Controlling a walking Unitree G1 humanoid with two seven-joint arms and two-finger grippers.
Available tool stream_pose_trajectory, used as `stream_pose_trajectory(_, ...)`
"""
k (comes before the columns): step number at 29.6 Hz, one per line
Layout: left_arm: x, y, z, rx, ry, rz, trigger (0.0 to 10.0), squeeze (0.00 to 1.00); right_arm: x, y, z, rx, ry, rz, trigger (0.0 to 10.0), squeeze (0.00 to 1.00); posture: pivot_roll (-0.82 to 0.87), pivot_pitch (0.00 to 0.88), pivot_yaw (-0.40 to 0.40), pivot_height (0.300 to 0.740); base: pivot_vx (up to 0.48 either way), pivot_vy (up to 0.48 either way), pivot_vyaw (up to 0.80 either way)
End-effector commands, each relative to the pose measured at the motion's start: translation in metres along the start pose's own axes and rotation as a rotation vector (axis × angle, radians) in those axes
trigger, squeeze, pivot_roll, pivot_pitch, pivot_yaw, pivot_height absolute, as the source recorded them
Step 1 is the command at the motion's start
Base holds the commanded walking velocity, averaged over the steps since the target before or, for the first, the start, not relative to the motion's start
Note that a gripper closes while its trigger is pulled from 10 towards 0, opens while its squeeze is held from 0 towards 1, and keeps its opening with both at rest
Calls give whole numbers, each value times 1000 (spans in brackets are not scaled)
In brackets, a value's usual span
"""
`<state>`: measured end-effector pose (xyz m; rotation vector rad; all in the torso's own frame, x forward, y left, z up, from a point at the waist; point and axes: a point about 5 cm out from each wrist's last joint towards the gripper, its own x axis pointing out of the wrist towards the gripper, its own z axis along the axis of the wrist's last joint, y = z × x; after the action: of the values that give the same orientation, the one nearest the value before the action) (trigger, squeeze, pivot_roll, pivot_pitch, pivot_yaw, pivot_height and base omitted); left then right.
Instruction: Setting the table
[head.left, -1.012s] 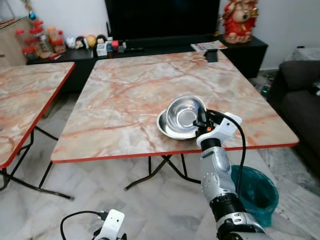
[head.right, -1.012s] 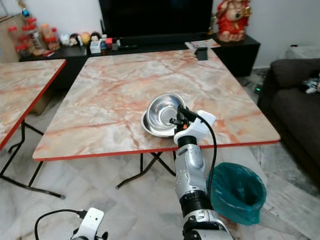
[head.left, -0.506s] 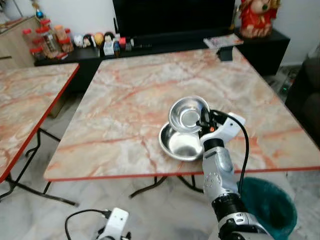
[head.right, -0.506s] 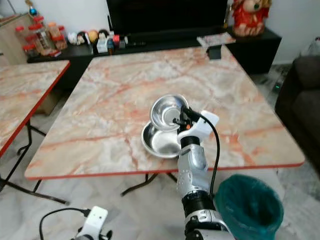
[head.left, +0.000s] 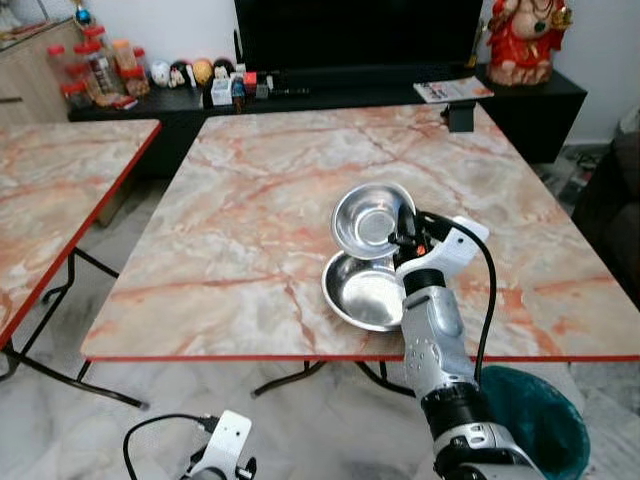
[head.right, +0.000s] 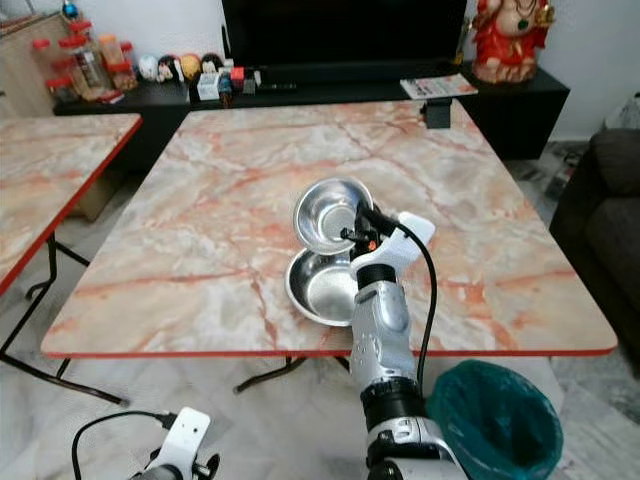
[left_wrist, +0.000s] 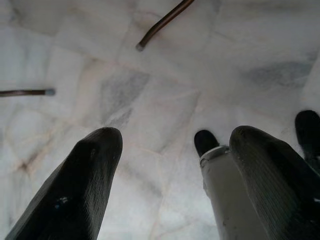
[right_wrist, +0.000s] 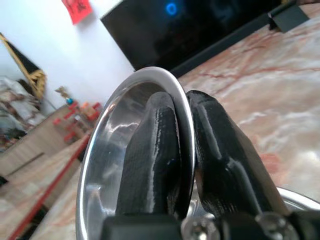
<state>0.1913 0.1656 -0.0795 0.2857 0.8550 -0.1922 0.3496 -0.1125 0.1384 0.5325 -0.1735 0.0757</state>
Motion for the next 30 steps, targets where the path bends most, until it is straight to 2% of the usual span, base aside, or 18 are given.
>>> stream_pose_trajectory(1, -1, 2, -5, 20, 14, -2, 10000, 0, 2, 12, 9, 40, -26, 15, 10000, 0, -9, 0, 67, 740, 0, 0, 0)
stream_pose_trajectory(5, -2, 1, -6, 31, 19, -11, 10000, 0, 0, 13, 17, 68, -19, 2, 10000, 0, -19, 0, 68, 740, 0, 0, 0)
stream_pose_trajectory(8, -2, -1, -8, 37, 22, -21, 10000, 0, 1, 10, 27, 85, -12, -57, 10000, 0, -28, 0, 68, 740, 0, 0, 0)
stream_pose_trajectory(12, -2, -3, -9, 42, 25, -28, 10000, 0, 2, 2, 24, 108, 110, -196, 10000, 0, -33, 0, 69, 740, 0, 0, 0)
stream_pose_trajectory(14, -2, -3, -9, 43, 27, -31, 10000, 0, 1, 0, 19, 182, 164, -250, 10000, 0, -33, 0, 69, 740, 0, 0, 0)
stream_pose_trajectory(18, -2, -4, -9, 39, 27, -31, 10000, 0, -1, 2, 14, 186, 221, -235, 10000, 0, -22, 0, 65, 740, 0, 0, 0)
stream_pose_trajectory(20, -2, -4, -10, 33, 30, -29, 10000, 0, -4, 6, 6, 194, 299, -218, 10000, 0, -22, 0, 65, 740, 0, 0, 0)
stream_pose_trajectory(24, -2, -4, -9, 29, 30, -28, 10000, 0, -6, 14, -3, 167, 386, -165, 10000, 0, -13, 0, 54, 740, 0, 0, 0)
stream_pose_trajectory(30, -2, -4, -9, 16, 30, -24, 10000, 0, -10, 11, -13, 136, 459, -179, 10000, 0, -3, 0, 47, 740, 0, 0, 0)
